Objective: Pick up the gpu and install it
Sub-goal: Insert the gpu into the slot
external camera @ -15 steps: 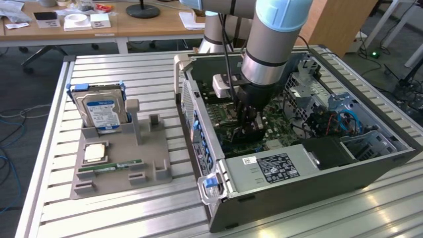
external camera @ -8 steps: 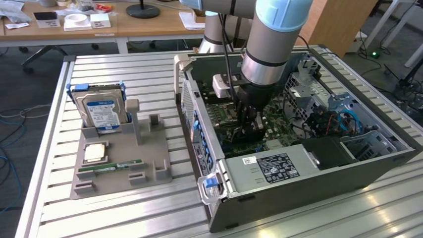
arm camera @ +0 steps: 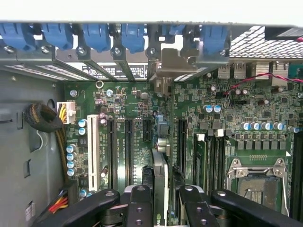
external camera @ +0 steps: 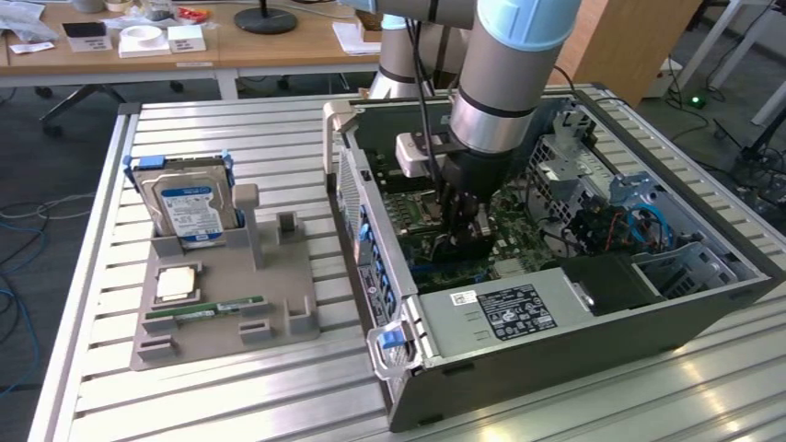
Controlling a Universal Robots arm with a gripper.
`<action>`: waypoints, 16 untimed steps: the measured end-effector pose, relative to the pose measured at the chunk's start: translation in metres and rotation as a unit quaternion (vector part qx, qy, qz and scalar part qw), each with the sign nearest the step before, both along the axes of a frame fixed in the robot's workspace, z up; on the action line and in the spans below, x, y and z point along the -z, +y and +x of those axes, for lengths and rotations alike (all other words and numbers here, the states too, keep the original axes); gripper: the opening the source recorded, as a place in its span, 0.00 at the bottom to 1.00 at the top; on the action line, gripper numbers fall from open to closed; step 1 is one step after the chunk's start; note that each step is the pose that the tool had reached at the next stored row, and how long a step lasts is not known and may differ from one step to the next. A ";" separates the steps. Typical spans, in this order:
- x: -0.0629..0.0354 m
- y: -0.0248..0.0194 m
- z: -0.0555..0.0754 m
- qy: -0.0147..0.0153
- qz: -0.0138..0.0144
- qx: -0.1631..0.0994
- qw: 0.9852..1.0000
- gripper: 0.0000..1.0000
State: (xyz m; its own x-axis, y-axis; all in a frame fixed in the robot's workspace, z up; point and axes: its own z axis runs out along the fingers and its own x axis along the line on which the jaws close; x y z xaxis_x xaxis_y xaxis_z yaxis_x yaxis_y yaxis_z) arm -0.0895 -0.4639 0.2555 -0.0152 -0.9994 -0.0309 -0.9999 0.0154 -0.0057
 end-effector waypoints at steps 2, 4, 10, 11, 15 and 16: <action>-0.0017 0.0000 0.000 0.000 0.000 0.000 1.000 0.26; -0.0026 0.0000 0.000 0.000 0.000 0.000 1.000 0.26; -0.0081 0.0000 0.000 -0.001 0.000 0.000 1.000 0.26; -0.0080 0.0000 0.000 -0.001 0.000 0.000 1.000 0.26; -0.0081 0.0000 0.000 -0.001 0.000 0.000 1.000 0.26; -0.0081 0.0000 0.000 -0.001 0.000 0.000 1.000 0.26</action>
